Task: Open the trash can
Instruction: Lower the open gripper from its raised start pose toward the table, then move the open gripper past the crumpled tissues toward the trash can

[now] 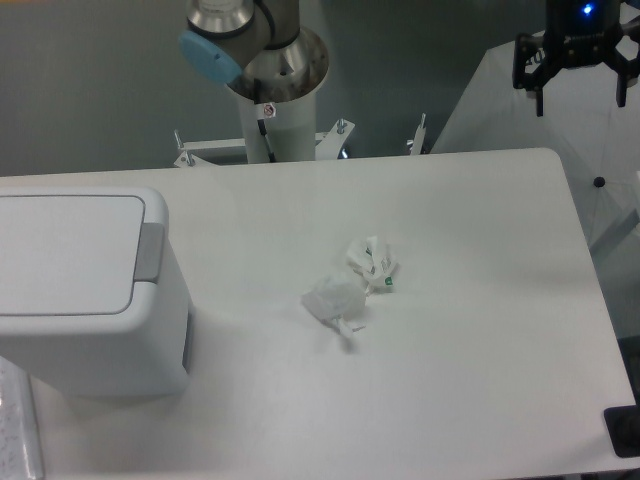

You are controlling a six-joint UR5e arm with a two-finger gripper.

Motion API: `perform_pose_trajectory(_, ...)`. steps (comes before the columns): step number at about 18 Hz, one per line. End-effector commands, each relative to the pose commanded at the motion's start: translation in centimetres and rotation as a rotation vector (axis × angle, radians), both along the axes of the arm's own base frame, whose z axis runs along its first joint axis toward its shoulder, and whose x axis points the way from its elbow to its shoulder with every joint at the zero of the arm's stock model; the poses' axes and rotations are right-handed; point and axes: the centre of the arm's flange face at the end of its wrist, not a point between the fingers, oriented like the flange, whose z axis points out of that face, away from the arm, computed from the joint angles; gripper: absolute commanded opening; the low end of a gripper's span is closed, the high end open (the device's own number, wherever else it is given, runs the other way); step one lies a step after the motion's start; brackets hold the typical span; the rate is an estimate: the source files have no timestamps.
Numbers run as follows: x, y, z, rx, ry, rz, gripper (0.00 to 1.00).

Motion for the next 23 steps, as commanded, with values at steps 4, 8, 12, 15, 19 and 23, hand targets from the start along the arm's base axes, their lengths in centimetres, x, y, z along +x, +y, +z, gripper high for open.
perform_pose_trajectory(4, 0.1, 1.1, -3.0, 0.019, 0.020, -0.003, 1.00)
perform_pose_trajectory(8, 1.6, 2.9, -6.6, 0.044, -0.002, 0.028, 1.00)
perform_pose_trajectory(12, 2.1, 6.1, -10.0, 0.056, -0.083, 0.063, 1.00)
perform_pose_trajectory(15, 2.1, 9.4, -13.7, 0.048, -0.154, 0.078, 1.00)
perform_pose_trajectory(19, 2.6, 12.9, -14.9, 0.065, -0.189, 0.107, 1.00)
perform_pose_trajectory(23, 3.1, 16.3, -13.2, 0.209, -0.254, 0.201, 1.00)
